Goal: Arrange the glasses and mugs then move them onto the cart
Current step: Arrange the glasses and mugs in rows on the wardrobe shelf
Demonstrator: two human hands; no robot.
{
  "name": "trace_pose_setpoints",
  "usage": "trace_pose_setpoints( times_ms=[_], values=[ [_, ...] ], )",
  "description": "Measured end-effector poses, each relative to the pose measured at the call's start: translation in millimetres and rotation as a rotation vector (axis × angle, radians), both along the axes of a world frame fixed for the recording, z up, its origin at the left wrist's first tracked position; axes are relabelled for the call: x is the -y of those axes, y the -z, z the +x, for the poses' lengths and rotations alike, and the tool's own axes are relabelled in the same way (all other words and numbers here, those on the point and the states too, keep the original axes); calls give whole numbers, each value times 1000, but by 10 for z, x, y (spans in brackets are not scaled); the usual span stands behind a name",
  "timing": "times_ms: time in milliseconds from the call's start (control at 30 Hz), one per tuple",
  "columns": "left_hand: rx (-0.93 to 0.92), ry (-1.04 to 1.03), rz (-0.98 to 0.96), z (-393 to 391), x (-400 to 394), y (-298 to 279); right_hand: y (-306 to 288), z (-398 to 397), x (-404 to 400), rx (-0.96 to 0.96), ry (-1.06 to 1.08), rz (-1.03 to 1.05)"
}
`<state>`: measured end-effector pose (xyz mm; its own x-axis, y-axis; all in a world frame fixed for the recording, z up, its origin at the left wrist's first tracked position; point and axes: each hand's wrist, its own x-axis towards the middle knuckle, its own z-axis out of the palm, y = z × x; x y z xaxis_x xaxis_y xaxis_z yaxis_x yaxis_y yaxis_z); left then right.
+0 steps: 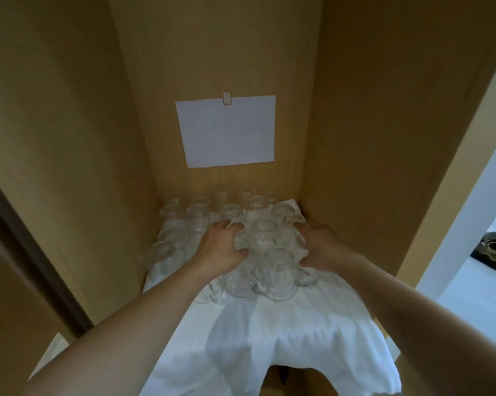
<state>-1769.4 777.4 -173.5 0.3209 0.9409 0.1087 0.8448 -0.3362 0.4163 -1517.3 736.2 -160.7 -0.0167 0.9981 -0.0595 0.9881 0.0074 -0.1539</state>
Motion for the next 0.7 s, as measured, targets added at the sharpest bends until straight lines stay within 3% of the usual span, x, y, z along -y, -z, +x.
trace_pose_setpoints(
  times_ms=[367,700],
  values=[
    [37,23,33,-567,102,-199,-232,-877,171,5,-30,157],
    [84,-142,-40,-795,-343,-176,-259,-1229,-364,-63,-101,144]
  ],
)
